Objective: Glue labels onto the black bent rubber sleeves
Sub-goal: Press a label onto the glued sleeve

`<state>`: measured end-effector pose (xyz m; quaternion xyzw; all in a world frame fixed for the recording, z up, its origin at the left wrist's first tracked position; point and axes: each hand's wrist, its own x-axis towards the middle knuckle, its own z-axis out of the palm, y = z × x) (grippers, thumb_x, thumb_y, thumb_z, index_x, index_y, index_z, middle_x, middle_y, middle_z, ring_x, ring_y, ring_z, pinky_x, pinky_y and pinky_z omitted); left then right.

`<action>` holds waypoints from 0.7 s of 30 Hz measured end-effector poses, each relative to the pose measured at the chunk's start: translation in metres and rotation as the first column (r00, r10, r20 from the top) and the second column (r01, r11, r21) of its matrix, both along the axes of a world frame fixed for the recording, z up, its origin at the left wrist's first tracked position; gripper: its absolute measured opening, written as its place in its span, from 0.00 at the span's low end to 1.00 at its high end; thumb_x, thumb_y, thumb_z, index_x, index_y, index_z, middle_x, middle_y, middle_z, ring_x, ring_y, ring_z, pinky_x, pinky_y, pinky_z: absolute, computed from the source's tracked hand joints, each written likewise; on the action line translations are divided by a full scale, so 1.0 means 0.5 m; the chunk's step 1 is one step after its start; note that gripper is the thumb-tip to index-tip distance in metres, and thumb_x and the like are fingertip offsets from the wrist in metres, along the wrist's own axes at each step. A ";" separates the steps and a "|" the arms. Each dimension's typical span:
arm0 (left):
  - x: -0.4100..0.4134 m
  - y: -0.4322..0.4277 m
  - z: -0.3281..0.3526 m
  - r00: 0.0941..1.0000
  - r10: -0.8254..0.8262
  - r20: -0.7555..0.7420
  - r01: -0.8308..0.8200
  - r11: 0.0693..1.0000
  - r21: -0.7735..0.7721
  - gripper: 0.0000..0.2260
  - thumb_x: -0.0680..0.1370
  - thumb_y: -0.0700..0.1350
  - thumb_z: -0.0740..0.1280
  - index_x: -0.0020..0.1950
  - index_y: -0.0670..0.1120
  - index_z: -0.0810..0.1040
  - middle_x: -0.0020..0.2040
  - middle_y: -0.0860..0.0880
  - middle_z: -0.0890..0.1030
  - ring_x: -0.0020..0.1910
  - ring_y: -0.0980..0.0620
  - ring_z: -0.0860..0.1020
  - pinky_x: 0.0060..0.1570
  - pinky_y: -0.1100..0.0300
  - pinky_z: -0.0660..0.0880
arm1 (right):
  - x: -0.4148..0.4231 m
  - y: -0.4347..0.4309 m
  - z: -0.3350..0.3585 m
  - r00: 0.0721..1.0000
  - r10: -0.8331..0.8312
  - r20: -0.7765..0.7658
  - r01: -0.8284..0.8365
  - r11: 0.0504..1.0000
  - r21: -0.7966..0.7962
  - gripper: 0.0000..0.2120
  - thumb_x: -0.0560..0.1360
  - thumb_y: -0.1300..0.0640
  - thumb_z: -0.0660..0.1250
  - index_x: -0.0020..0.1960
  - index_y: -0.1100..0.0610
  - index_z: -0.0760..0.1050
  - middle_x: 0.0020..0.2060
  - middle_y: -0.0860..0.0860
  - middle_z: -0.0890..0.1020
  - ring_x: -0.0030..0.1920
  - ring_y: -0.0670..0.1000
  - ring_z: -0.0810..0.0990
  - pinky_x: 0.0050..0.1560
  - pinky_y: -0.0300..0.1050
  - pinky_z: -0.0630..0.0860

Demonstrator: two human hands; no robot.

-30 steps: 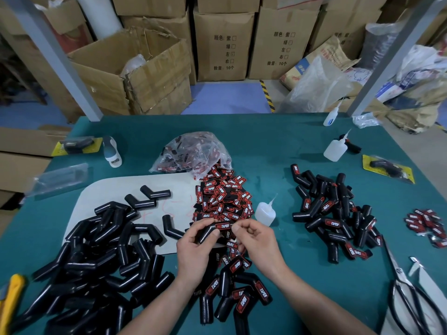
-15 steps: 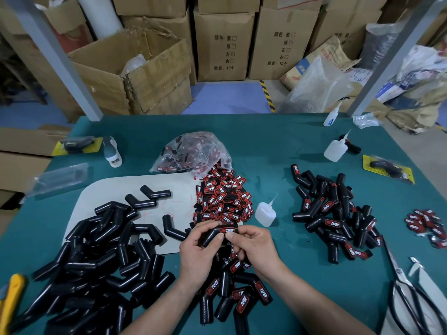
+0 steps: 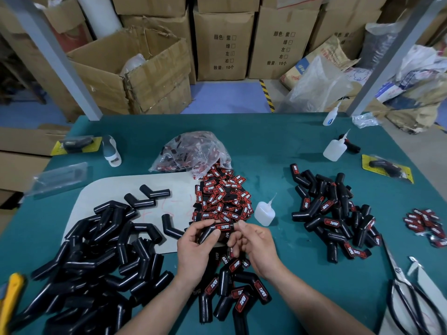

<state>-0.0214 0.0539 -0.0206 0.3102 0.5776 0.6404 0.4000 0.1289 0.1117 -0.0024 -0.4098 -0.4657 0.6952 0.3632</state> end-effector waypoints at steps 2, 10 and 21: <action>0.001 -0.001 -0.001 1.000 -0.003 -0.008 0.003 1.000 -0.001 0.12 0.75 0.34 0.75 0.54 0.48 0.84 0.51 0.50 0.87 0.52 0.54 0.85 0.53 0.67 0.78 | -0.001 -0.002 0.001 0.998 -0.012 0.058 0.008 0.998 0.064 0.15 0.73 0.44 0.71 0.38 0.56 0.83 0.34 0.60 0.83 0.25 0.53 0.76 0.29 0.41 0.72; 0.006 -0.004 0.002 0.999 -0.041 0.033 0.040 0.998 0.043 0.12 0.76 0.33 0.74 0.54 0.48 0.84 0.53 0.46 0.87 0.54 0.49 0.84 0.52 0.65 0.78 | 0.005 -0.010 -0.005 0.982 -0.069 0.175 0.032 0.978 0.204 0.08 0.76 0.50 0.73 0.41 0.54 0.84 0.24 0.52 0.78 0.21 0.47 0.70 0.24 0.37 0.68; 0.003 -0.001 -0.002 0.997 -0.070 0.024 0.069 0.998 0.012 0.17 0.76 0.32 0.74 0.55 0.53 0.86 0.52 0.48 0.88 0.51 0.53 0.86 0.51 0.67 0.79 | 0.004 -0.008 -0.015 0.992 -0.009 0.126 -0.017 0.978 0.207 0.17 0.76 0.45 0.70 0.35 0.57 0.80 0.26 0.54 0.79 0.22 0.49 0.72 0.25 0.38 0.69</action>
